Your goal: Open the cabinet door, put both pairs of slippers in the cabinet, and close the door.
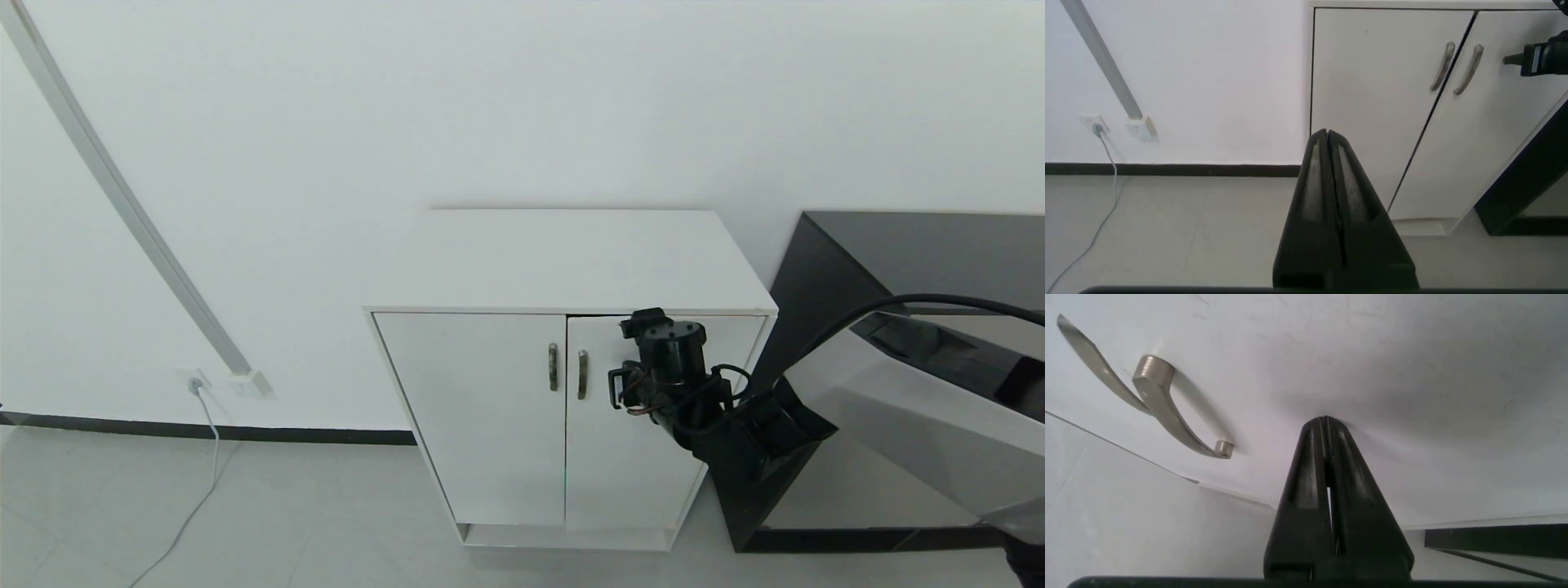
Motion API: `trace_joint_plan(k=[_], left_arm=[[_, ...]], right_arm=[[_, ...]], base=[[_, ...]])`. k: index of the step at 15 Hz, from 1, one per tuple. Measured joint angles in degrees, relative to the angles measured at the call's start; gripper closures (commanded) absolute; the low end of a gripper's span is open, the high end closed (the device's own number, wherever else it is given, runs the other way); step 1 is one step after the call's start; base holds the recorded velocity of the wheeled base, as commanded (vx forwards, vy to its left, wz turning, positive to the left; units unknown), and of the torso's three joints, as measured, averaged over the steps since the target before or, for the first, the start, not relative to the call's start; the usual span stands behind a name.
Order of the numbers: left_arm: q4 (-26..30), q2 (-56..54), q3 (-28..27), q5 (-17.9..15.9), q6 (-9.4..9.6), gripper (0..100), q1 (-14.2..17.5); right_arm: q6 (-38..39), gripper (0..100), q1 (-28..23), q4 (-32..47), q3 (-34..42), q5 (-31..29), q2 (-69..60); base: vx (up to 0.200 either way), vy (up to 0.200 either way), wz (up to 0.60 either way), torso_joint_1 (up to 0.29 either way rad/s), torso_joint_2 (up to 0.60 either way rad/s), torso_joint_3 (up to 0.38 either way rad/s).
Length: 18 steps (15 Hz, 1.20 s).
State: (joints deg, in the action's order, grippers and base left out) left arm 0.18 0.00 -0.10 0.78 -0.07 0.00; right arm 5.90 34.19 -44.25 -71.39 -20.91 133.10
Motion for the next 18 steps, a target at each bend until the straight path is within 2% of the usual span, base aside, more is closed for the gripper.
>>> trace_joint_plan(k=[18], left_arm=[[0.00,0.00,0.00,0.00,0.00,100,0.00]], right_arm=[[-0.10,100,-0.11,1.54,-2.15,-0.09,0.78]], base=[[0.000,0.000,0.00,0.000,0.00,0.000]])
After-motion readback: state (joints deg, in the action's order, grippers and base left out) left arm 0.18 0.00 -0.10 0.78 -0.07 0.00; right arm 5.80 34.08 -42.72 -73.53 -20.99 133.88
